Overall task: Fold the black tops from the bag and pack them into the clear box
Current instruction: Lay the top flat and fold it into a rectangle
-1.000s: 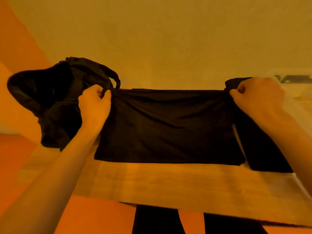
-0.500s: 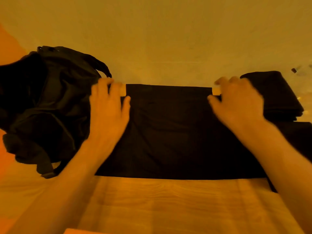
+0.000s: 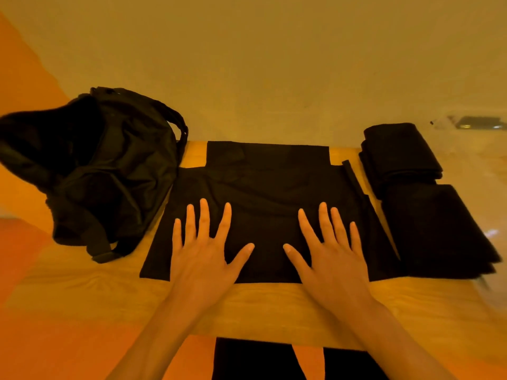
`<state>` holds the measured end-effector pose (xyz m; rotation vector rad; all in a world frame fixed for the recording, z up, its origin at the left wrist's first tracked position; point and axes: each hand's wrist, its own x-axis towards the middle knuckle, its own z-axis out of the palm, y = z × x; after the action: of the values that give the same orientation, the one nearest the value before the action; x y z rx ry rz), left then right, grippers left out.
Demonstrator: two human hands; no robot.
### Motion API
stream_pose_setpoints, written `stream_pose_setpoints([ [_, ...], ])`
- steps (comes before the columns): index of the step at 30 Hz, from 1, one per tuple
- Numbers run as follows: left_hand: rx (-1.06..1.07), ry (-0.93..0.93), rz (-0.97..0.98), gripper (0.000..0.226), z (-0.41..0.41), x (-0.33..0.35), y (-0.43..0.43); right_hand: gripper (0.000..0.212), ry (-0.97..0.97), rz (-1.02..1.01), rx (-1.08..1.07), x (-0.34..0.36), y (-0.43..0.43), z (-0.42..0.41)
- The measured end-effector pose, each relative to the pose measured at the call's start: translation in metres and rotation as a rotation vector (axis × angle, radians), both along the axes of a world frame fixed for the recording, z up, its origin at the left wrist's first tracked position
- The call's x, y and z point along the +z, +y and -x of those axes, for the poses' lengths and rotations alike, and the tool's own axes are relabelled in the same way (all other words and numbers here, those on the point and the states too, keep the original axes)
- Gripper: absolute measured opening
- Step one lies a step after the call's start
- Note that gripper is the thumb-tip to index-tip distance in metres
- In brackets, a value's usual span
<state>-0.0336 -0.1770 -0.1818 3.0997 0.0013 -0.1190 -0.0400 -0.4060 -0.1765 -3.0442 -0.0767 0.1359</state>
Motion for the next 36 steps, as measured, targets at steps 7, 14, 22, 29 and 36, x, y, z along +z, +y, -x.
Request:
stream_pose_setpoints([
  [7,0.022,0.018,-0.037,0.092,0.051,0.001,0.002,0.084,0.051,0.016,-0.018,0.002,0.003,0.052],
  [14,0.006,0.064,-0.013,0.079,0.09,-0.003,0.001,0.077,0.068,0.009,-0.038,0.005,-0.001,0.091],
  [22,0.028,-0.103,0.198,0.093,0.072,0.029,0.007,0.081,-0.097,-0.048,-0.042,0.017,-0.019,0.034],
  [29,-0.056,-0.034,-0.022,0.088,-0.002,-0.004,0.041,0.085,0.005,0.055,-0.127,-0.003,-0.023,0.003],
  [36,0.045,-0.036,0.049,0.096,0.011,-0.001,0.05,0.082,-0.018,0.033,-0.038,-0.003,-0.014,-0.022],
])
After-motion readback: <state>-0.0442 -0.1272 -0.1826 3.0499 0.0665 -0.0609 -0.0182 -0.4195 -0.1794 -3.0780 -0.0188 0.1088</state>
